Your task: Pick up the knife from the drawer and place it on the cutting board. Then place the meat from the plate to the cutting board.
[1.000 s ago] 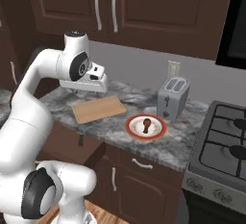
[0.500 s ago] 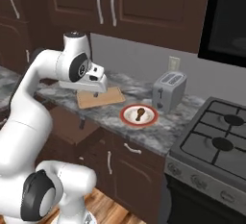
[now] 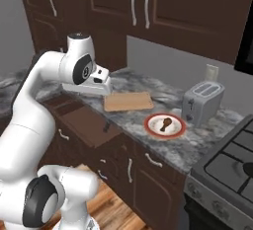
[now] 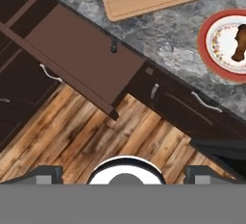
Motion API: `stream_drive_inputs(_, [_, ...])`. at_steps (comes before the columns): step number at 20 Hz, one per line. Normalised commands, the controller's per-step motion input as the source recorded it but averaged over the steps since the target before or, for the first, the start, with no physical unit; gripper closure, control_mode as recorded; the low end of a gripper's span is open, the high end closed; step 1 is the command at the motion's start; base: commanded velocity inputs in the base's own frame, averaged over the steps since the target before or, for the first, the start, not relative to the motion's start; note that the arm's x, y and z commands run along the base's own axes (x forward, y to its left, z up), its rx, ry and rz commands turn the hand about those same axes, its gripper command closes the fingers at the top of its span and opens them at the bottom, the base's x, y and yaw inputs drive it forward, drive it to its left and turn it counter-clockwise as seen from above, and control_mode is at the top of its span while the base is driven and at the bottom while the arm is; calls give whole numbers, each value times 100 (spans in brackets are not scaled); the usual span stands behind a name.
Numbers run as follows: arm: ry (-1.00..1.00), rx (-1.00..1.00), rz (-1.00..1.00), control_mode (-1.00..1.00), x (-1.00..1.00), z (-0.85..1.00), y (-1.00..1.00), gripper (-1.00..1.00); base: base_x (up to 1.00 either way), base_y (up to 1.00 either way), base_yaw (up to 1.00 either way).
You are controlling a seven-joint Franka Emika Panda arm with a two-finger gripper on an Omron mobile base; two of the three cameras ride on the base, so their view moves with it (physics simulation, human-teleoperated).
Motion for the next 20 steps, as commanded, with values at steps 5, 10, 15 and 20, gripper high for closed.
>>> stream_drive_inputs(5, [0, 0, 0, 100, 0, 0, 0, -100, 0, -27, 40])
stream_drive_inputs(10, [0, 0, 0, 100, 0, 0, 0, -100, 0, -32, 36])
stream_drive_inputs(15, [0, 0, 0, 100, 0, 0, 0, -100, 7, -44, 31])
stream_drive_inputs(20, [0, 0, 0, 100, 0, 0, 0, -100, 8, -57, 22])
